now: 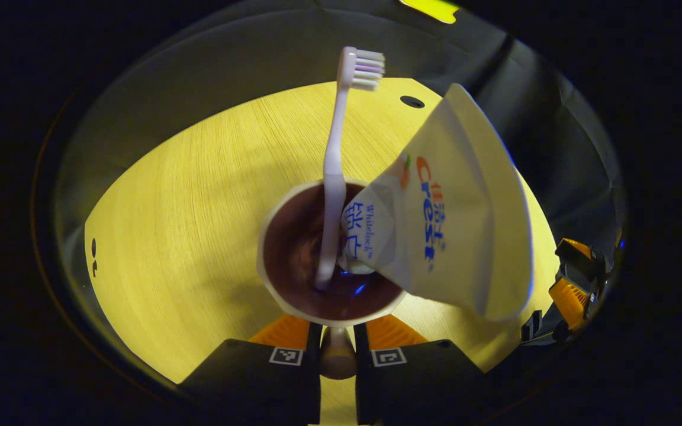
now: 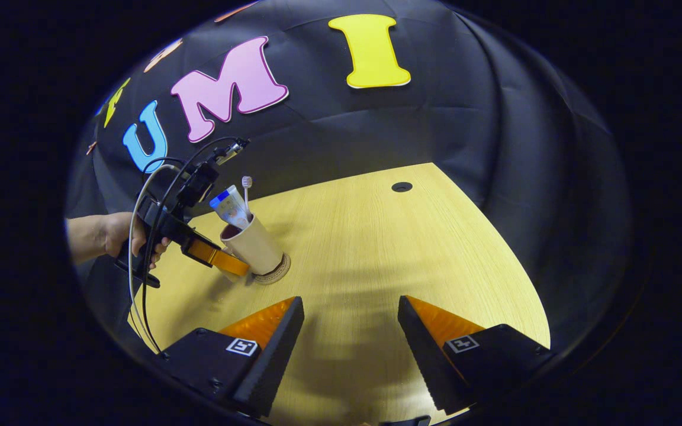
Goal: Put the toothbrush and toothpaste on the desktop into the cup, then pick up the cup and place it on the coaster on the desktop.
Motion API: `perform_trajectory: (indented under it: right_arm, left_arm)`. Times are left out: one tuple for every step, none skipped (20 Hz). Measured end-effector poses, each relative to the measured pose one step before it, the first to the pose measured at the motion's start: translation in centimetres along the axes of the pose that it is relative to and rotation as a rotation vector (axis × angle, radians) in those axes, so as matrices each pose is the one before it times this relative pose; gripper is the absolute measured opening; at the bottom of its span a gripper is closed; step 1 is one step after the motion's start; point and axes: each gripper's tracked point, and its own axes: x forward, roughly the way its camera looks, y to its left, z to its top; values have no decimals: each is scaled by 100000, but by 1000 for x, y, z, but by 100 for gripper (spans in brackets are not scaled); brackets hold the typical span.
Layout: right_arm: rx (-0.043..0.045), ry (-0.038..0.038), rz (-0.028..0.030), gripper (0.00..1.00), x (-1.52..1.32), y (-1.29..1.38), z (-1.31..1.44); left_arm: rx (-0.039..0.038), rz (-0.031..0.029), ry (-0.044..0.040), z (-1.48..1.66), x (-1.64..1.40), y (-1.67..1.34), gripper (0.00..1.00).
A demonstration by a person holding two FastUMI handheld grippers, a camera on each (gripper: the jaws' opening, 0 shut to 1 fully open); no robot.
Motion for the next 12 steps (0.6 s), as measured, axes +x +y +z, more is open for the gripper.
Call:
perform_trajectory:
  right_arm:
    - [269, -17, -188, 98, -45, -120, 36]
    - [312, 6, -234, 98, 7, -126, -16]
    - [282, 6, -282, 98, -63, -130, -43]
    - [167, -46, -307, 98, -10, -85, -38]
    - [67, 126, -370, 98, -12, -76, -22]
    - [85, 24, -154, 98, -18, -50, -76]
    - [-98, -63, -111, 98, -51, 78, 30]
    - [-267, -87, -35, 98, 1, 163, 11]
    - [-325, -275, 148, 98, -87, 233, 69]
    - [-480, -313, 158, 98, -160, 194, 176]
    - [-590, -431, 135, 98, -221, 368, 160]
    - [-733, -809, 127, 98, -248, 385, 276]
  left_arm:
    - [-530, -177, 956, -109, 204, 143, 28]
    - [-404, 250, 620, -2, 190, 186, 28]
    - [-264, 327, 608, 17, 286, 7, 29]
    - [327, -50, 241, -84, 114, -145, 30]
    - [105, -550, -653, 82, -49, -127, 30]
    - [92, 291, -866, -59, -469, 196, 39]
    - [-132, -514, -1071, 139, -372, -14, 35]
    - [-434, -625, -1358, 94, -977, -96, 41]
    - [-760, 210, -1529, -112, -1011, 35, 47]
    - [-1245, -198, -2248, 50, -755, -6, 69]
    - [-2065, -145, -2728, 72, -943, 19, 84]
    - [-2373, 716, -4013, -30, -1056, 249, 92]
